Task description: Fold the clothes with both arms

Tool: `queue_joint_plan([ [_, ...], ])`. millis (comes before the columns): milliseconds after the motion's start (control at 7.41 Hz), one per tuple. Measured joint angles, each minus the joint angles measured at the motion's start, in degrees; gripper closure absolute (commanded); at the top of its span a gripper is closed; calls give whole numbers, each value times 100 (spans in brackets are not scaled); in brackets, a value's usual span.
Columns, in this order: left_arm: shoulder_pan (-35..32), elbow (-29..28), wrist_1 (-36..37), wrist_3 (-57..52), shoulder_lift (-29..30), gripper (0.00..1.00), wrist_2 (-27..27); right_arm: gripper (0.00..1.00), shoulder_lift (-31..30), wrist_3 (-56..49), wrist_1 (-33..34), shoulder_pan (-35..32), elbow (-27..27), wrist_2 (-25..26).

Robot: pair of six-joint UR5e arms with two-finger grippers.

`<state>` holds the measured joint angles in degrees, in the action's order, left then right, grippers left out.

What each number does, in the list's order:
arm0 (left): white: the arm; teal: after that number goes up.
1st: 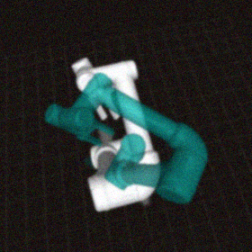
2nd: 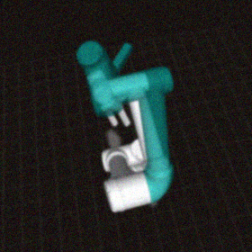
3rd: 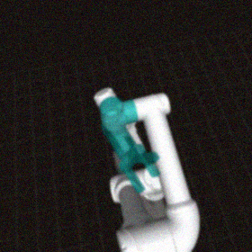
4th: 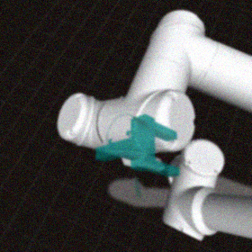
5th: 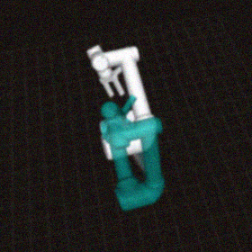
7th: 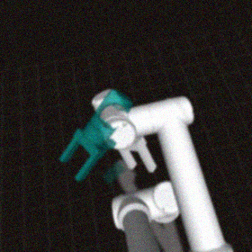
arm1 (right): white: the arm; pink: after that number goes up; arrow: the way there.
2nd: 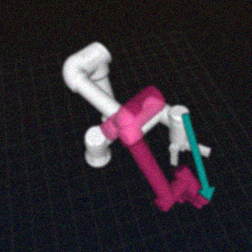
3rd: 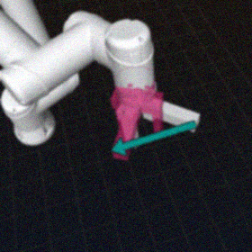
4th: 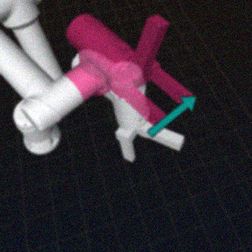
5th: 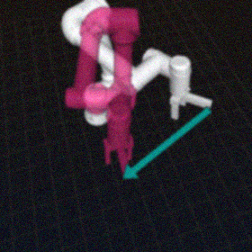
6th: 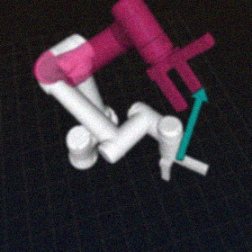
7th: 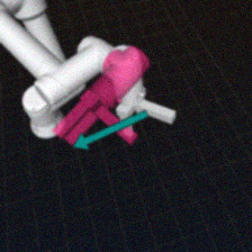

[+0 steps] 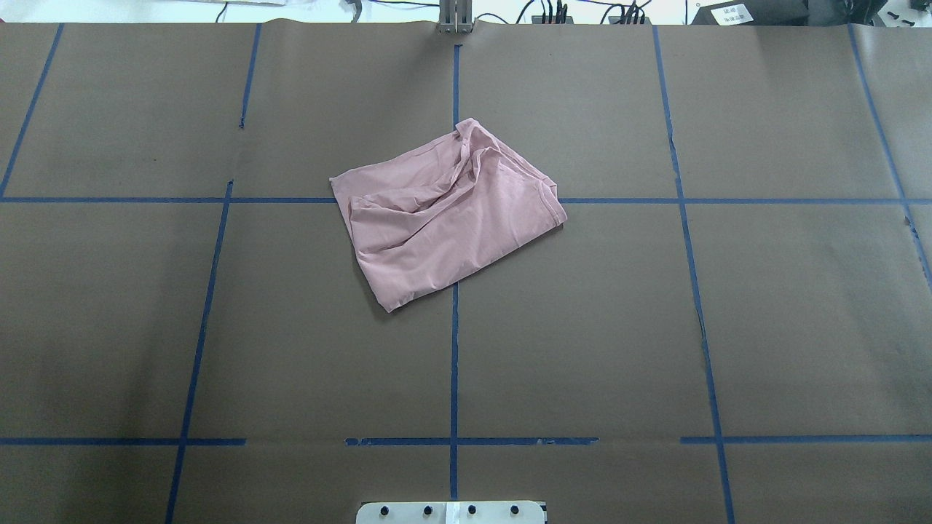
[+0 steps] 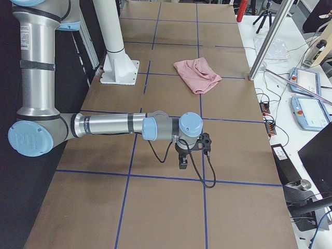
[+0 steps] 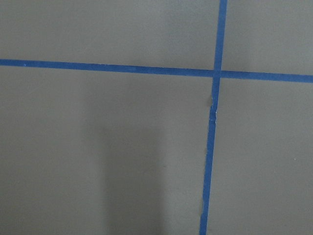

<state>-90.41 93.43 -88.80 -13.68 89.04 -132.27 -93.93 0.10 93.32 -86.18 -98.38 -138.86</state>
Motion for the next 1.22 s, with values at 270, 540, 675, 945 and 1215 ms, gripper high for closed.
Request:
queue_joint_plan([
  [270,3,-9,-5,3,1,0,2,0,-58,-7,-4,-17,11,198],
  [540,5,-19,-19,3,7,0,7,0,-92,-41,-3,-124,31,285],
  [675,5,-22,-22,5,7,0,8,0,-102,-43,-1,-164,38,294],
  [945,5,-26,-23,6,8,0,8,0,-107,-17,1,-184,45,297],
  [1215,5,-26,-23,6,8,0,8,0,-108,2,2,-188,47,298],
])
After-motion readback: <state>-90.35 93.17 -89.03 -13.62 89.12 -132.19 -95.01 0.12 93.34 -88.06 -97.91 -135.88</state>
